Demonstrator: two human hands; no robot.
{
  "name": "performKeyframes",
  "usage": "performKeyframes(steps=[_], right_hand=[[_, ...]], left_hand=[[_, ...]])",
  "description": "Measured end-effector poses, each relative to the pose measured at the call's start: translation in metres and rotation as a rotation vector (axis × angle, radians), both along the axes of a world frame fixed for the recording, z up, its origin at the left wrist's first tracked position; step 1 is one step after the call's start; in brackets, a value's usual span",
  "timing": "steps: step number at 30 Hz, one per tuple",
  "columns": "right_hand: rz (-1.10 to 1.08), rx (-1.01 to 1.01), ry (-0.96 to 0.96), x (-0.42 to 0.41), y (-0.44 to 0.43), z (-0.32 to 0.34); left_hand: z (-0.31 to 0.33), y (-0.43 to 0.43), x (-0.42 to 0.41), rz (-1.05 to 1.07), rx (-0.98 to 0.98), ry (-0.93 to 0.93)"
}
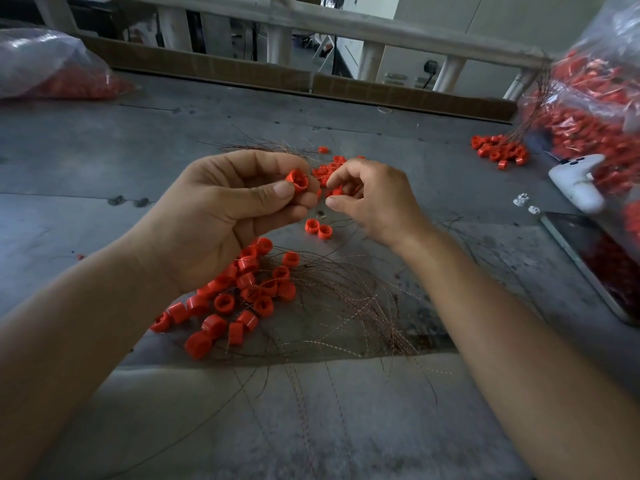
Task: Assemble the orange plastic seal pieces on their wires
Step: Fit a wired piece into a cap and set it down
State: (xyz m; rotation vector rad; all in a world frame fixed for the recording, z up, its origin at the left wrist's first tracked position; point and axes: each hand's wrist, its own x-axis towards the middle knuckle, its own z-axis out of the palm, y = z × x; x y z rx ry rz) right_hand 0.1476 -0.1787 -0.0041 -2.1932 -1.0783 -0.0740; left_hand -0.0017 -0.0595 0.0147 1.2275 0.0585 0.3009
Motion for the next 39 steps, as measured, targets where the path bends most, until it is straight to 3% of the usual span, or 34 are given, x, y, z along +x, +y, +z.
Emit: performKeyframes(steps=[14,33,39], right_hand=[[0.131,0.472,0.257,-0.012,-0.008,0.015],[0.366,0.426,0.349,-0.040,-0.010,0.023],[0.346,0.456,0.260,-0.047,-0.008,0.020]], left_hand=[[-0.003,0.001,0.001,-0.012,0.052,0.011],[-0.003,-0.003,0.002,0.131,0.144,0.030],[-0.004,-0.003,0.002,0.157,0.191,0.024]])
